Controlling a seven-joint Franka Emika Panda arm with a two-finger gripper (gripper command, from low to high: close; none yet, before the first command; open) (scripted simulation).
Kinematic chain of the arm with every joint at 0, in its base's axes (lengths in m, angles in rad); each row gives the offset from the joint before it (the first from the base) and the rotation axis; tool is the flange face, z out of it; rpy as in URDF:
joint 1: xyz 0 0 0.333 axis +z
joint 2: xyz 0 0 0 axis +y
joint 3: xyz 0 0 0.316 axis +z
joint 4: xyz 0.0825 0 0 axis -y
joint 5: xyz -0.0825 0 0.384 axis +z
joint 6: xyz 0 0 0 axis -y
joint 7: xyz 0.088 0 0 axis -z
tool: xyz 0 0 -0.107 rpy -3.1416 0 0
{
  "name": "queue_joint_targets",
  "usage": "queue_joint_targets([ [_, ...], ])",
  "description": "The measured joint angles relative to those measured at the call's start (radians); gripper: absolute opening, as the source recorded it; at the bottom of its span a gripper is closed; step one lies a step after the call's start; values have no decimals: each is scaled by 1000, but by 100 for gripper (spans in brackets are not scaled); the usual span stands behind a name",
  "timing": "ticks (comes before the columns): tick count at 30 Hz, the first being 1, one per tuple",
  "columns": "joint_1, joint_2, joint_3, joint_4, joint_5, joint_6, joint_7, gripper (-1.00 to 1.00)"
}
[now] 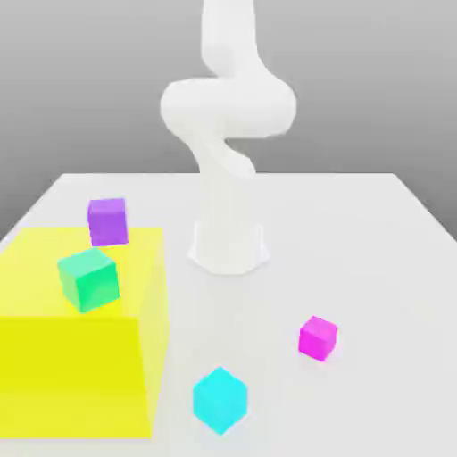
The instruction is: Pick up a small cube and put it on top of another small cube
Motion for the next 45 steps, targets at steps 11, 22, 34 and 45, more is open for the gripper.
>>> queue_joint_targets([
  [11, 237, 367, 1, -315, 79, 289, -288, 0],
  [22, 360, 732, 79, -572, -8, 585, -427, 0],
  [34, 417, 994, 12, -531, -51, 800, -396, -100],
  [45, 382, 884, 45, -545, -45, 709, -408, -100],
])
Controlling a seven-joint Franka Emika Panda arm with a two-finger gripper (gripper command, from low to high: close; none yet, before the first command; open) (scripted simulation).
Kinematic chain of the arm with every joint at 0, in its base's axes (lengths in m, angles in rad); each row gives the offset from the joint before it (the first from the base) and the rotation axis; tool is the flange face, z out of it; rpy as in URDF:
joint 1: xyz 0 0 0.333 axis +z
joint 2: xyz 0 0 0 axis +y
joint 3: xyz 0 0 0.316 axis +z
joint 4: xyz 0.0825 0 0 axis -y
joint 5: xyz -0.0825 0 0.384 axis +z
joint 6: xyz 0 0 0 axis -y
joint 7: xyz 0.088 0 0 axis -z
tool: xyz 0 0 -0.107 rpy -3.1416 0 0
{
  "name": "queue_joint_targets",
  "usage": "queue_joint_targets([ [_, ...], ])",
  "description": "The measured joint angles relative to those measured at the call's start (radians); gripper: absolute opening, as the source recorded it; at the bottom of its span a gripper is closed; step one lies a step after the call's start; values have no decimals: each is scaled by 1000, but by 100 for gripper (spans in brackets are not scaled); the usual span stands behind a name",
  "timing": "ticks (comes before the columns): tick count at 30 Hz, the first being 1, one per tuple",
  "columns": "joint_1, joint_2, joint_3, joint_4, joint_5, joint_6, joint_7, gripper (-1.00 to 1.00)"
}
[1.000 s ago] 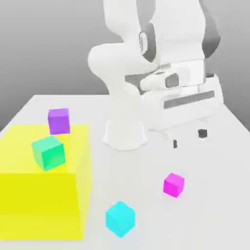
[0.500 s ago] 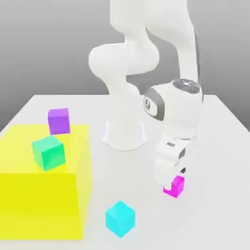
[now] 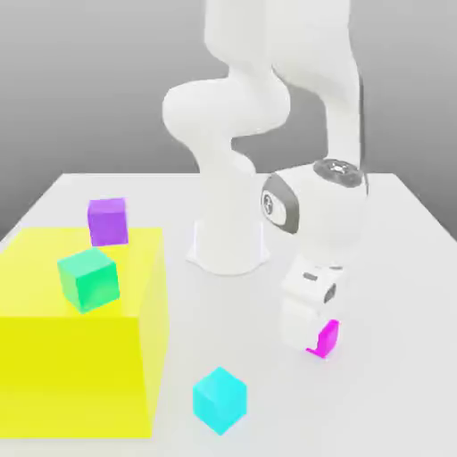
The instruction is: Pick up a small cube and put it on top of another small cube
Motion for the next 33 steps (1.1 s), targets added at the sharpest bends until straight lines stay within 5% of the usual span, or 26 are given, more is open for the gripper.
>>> queue_joint_targets([
  [8, -23, -190, 17, -26, 35, -169, -21, -100],
  [27, -425, -433, -335, 551, -63, -979, -117, -100],
  [31, -446, -393, -368, 512, -62, -901, -131, -100],
  [32, -448, -379, -371, 494, -60, -869, -134, 100],
  [33, -448, -379, -371, 494, -60, -869, -134, 100],
])
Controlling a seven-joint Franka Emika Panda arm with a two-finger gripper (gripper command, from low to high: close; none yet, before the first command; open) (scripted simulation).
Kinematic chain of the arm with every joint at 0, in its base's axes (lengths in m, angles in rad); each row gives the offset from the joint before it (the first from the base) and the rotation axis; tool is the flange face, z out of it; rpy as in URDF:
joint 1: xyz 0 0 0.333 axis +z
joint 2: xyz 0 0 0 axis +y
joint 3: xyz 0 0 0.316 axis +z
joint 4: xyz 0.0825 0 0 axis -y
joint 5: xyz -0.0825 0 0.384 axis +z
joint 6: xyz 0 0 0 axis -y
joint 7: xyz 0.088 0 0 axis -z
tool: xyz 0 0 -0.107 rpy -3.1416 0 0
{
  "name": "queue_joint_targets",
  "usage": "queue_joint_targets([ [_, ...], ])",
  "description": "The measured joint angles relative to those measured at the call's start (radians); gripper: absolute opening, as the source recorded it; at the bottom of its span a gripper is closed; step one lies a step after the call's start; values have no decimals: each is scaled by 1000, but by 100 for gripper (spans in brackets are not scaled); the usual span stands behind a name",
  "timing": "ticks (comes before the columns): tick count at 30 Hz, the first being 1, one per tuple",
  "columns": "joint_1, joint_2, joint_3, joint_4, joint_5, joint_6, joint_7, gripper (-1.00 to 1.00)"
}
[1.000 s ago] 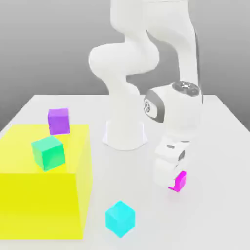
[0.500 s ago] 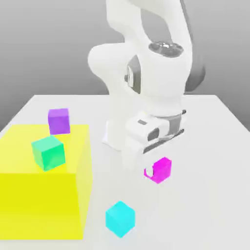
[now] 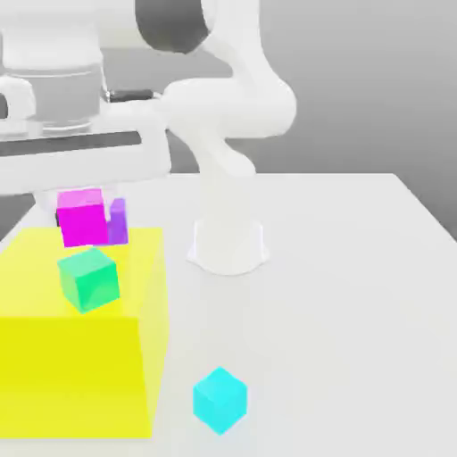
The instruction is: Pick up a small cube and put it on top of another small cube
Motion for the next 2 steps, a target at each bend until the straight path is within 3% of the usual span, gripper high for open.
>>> queue_joint_targets([
  [2, 0, 0, 0, 0, 0, 0, 0, 100],
])
